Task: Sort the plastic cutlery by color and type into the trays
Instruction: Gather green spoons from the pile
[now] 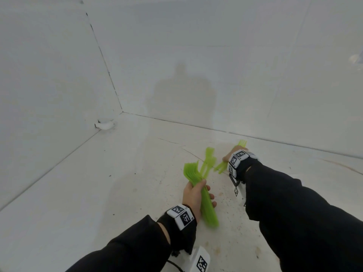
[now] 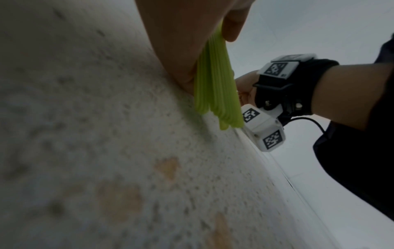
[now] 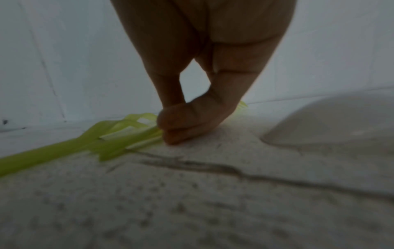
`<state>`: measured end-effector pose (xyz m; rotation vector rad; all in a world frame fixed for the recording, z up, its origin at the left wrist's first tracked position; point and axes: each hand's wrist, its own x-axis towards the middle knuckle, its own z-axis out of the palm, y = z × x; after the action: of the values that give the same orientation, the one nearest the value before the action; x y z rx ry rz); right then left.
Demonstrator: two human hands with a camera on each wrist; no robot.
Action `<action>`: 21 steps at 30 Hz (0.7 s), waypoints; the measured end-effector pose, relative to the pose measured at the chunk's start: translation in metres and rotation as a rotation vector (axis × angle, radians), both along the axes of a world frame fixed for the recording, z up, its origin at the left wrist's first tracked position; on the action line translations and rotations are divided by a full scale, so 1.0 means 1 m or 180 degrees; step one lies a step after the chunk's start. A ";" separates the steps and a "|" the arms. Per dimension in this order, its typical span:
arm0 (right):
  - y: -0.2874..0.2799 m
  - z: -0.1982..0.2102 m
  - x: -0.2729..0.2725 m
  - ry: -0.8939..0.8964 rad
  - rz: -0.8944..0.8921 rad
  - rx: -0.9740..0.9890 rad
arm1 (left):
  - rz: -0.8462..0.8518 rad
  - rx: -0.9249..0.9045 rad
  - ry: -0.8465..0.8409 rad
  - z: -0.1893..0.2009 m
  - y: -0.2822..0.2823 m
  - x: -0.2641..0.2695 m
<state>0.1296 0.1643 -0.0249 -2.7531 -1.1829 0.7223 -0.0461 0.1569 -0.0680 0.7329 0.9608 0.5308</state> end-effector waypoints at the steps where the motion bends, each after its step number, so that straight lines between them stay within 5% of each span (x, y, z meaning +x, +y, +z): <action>1: 0.002 0.001 -0.001 0.0095 -0.0085 -0.0023 | 0.0012 0.0013 0.0007 -0.001 0.001 -0.001; 7: -0.004 -0.004 0.005 0.0316 -0.0497 0.0449 | 0.0043 0.0052 0.0053 -0.003 0.002 0.002; 10: -0.011 -0.003 0.002 0.1179 -0.0982 0.1004 | 0.0062 0.0097 0.0074 -0.004 0.002 0.004; 15: -0.049 -0.002 -0.029 0.2366 -0.0954 0.1447 | 0.0098 0.0187 0.0098 -0.003 -0.002 0.010; 21: -0.092 -0.014 -0.064 0.1786 -0.0609 0.1871 | 0.0169 0.0314 0.0041 -0.002 -0.015 0.018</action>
<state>0.0653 0.0718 -0.0393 -1.9644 -0.8230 0.8697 -0.0285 0.1421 -0.0704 0.8018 0.9735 0.6242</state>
